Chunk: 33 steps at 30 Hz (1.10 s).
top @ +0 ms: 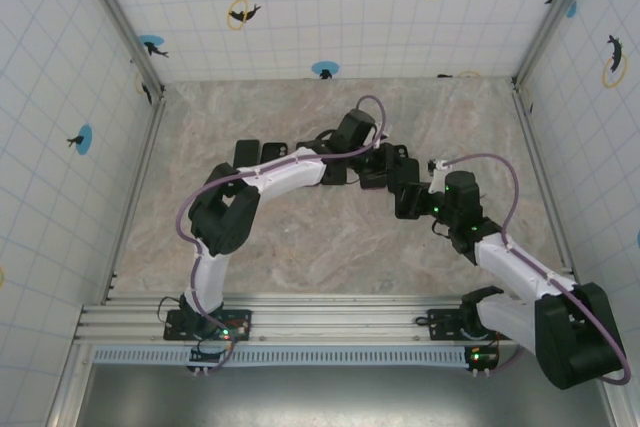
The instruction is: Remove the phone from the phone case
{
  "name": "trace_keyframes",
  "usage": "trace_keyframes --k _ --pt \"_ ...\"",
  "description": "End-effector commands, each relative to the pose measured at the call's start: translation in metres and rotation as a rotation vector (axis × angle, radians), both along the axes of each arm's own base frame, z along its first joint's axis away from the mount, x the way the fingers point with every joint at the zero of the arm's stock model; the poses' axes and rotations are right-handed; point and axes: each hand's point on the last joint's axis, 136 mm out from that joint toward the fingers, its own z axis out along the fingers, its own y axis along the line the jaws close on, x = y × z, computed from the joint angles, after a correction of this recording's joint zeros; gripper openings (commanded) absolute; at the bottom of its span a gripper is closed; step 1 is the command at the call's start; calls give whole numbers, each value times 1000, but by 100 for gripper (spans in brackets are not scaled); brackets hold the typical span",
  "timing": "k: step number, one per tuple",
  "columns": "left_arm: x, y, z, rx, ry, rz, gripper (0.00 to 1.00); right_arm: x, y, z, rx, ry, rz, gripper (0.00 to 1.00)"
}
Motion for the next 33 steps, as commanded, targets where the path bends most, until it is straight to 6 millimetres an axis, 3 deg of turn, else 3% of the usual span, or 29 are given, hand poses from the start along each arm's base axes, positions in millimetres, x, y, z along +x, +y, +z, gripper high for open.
trace_keyframes --k 1,7,13,24,33 --pt "25 -2 62 -147 -66 58 2 3 9 35 39 -123 54 90" --pt "56 23 96 -230 -99 173 2 -2 4 42 39 -128 51 90" --pt "73 51 125 -321 -112 267 3 -2 -2 51 121 -134 9 89" --pt "73 72 155 -472 -82 368 4 -8 23 108 594 -158 60 60" --pt "69 73 173 -558 -59 362 4 -2 24 132 828 -158 6 41"
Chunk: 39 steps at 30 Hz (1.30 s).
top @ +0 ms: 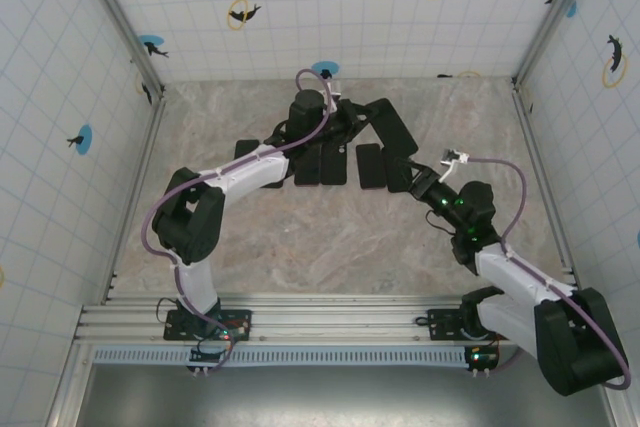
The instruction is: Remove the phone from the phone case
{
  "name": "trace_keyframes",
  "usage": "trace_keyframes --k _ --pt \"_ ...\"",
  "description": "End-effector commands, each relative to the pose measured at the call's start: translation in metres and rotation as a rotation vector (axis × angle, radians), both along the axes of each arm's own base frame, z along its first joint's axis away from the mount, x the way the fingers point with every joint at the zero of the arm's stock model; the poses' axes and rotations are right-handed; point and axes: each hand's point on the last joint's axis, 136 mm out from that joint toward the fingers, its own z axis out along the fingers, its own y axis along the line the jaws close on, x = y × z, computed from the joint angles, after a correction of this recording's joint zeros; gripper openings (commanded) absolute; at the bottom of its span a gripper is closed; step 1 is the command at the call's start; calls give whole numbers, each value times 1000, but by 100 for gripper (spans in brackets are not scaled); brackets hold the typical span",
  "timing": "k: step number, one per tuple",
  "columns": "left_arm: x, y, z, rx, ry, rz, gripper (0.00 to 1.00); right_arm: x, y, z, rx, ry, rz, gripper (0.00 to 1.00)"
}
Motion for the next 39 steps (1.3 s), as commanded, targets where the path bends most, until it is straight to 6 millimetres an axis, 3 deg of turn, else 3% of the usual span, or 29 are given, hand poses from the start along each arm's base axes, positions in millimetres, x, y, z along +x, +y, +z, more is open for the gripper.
trace_keyframes --k 1,9,21,30,39 --pt "-9 4 66 -145 -104 -6 4 0 -3 28 160 -44 -15 40" --pt "-15 3 75 -170 -107 -20 4 7 -2 42 254 -58 -12 27" --pt "-17 7 88 -216 -99 -11 4 7 0 43 288 -66 -3 12" --pt "-24 6 111 -330 -67 -44 1 9 7 27 163 -76 24 10" --pt "-44 5 139 -453 -18 -114 0 16 4 -1 15 -76 34 9"
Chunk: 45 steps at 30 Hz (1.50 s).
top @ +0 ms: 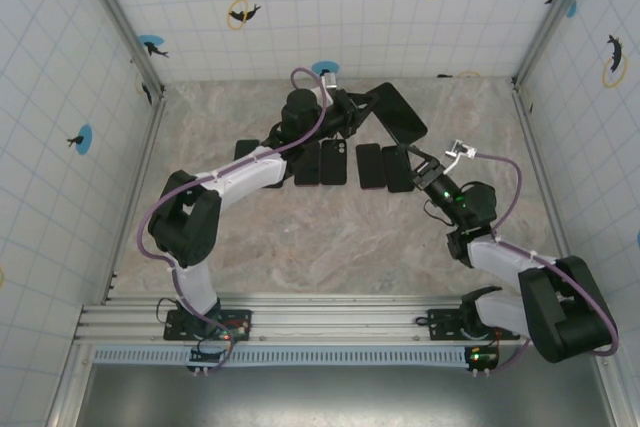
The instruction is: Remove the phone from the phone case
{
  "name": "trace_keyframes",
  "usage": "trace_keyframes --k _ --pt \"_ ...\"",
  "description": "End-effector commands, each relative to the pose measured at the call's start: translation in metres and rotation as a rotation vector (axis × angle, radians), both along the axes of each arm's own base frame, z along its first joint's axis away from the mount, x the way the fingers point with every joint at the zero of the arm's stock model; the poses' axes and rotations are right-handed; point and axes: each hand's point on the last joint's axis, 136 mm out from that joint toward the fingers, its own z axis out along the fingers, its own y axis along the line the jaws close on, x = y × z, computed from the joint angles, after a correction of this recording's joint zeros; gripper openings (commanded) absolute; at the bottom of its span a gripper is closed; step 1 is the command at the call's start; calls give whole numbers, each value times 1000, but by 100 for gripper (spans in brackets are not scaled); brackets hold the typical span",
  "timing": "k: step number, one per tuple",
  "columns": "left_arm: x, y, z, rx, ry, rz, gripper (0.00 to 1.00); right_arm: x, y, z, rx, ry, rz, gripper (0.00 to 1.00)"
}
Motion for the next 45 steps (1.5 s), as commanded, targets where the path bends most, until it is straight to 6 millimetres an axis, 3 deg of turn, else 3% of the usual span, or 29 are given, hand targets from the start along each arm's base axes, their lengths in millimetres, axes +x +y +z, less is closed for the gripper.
trace_keyframes --k 1,11,16,23,32,38,45 --pt "-39 4 96 -247 -97 -103 0 10 5 -43 -162 72 7 9" --pt "-48 11 104 -271 -89 -108 0 20 1 -61 -357 61 -11 10" --pt "-49 11 99 -240 -98 -109 0 24 -5 -48 -330 43 -16 11" --pt "-40 18 73 -46 -193 -81 0 16 -4 -33 -390 -27 30 31" --pt "-40 36 51 170 -458 -156 0 -7 -5 -29 -564 -170 200 56" --pt "-56 45 49 248 -665 -262 0 -23 6 -32 -685 -262 374 64" --pt "-74 51 46 260 -817 -372 0 -33 16 -36 -744 -366 469 64"
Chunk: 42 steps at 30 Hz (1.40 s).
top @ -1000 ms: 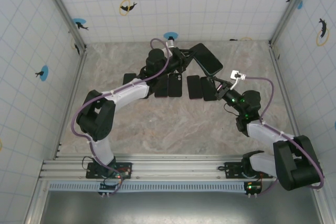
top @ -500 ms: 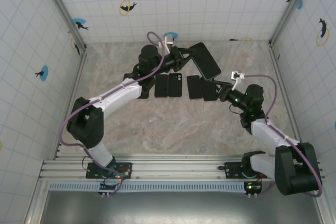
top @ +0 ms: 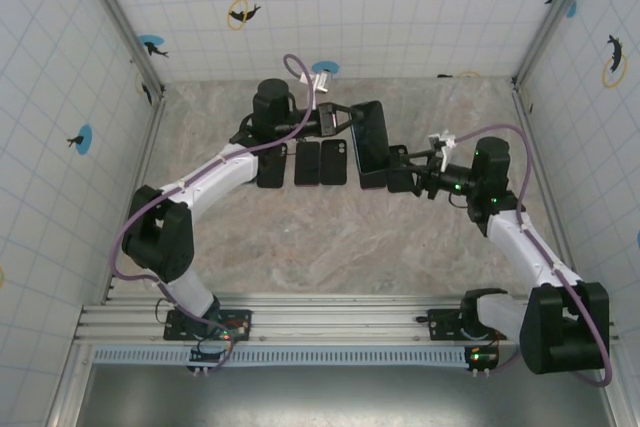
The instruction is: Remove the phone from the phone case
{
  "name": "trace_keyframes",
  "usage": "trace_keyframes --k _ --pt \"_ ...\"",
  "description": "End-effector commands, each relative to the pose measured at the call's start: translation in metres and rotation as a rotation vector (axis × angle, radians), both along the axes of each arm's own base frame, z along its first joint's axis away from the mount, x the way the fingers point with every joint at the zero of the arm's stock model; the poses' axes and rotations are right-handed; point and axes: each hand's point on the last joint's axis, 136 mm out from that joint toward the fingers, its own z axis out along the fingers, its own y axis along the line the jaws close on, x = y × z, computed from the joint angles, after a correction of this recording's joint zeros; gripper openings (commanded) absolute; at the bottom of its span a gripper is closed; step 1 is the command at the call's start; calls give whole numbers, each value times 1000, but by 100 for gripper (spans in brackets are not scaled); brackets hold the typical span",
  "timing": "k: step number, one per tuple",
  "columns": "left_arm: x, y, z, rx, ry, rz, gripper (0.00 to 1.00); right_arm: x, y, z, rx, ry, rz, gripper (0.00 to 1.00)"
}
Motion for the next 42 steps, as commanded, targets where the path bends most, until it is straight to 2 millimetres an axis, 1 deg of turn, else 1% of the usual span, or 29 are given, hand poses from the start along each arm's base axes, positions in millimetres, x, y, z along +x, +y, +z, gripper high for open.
trace_keyframes --k 1,4,6,8,12,15,17,23,26,31,37,40,42 --pt "-23 10 41 -41 -222 -108 0 -15 11 6 -29 -78 145 63" --pt "-27 13 39 -35 -264 -130 0 -25 22 7 -23 -116 224 61" --pt "-32 14 39 -33 -298 -146 0 -31 27 -3 -57 -121 245 58" --pt "-40 16 37 -31 -342 -175 0 -30 29 -9 -93 -159 241 56" --pt "-52 19 38 -38 -386 -222 0 -25 32 -8 -97 -186 249 52" --pt "-58 19 38 -48 -389 -259 0 -23 39 -8 -99 -198 273 49" --pt "-59 19 37 -51 -377 -272 0 -25 43 -7 -92 -203 305 46" --pt "-62 19 36 -51 -362 -290 0 -28 52 -4 -88 -206 365 40" --pt "-63 20 35 -49 -365 -288 0 -31 56 -4 -85 -203 389 35" --pt "-66 21 37 -60 -357 -293 0 -33 57 -9 -112 -202 401 29" --pt "-69 22 39 -70 -343 -304 0 -32 58 -9 -123 -220 398 26" --pt "-71 22 40 -77 -327 -314 0 -31 58 -8 -126 -229 400 21" --pt "-72 22 40 -78 -317 -318 0 -31 58 -9 -136 -238 394 21"
